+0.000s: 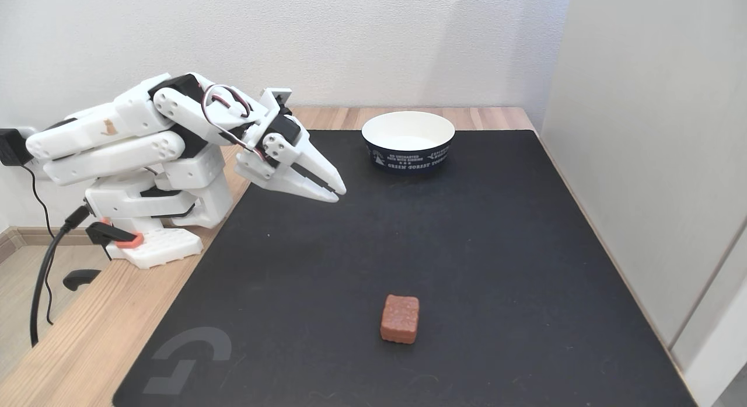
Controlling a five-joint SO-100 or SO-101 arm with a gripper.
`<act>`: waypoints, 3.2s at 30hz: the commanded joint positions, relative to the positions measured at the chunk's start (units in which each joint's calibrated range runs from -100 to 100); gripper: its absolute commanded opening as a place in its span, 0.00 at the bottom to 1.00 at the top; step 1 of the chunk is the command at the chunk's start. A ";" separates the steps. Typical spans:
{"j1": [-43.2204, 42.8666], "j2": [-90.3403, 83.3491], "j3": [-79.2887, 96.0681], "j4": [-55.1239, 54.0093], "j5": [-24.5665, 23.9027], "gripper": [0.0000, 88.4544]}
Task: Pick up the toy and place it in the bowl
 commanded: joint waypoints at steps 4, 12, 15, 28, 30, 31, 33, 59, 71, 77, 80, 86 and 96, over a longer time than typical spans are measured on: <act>0.00 -0.83 0.69 0.03 0.05 0.03; 0.08 -0.83 0.69 -0.14 -0.16 0.03; 0.08 -0.83 0.69 -0.14 -0.16 0.03; -3.34 -0.83 0.69 -0.22 0.31 0.50; -3.09 -0.83 0.69 0.03 0.31 0.52; -3.09 -0.83 0.69 0.03 0.31 0.51; -3.34 -0.83 0.69 0.03 0.31 0.50; 17.40 71.61 -87.55 25.10 4.23 0.39; 32.21 106.38 -114.68 33.82 10.18 0.39; 33.13 121.72 -130.54 35.43 11.69 0.39; 30.78 125.05 -134.42 35.34 12.26 0.39; 24.43 127.89 -135.59 33.31 12.26 0.39; 23.76 132.89 -133.34 34.16 15.34 0.39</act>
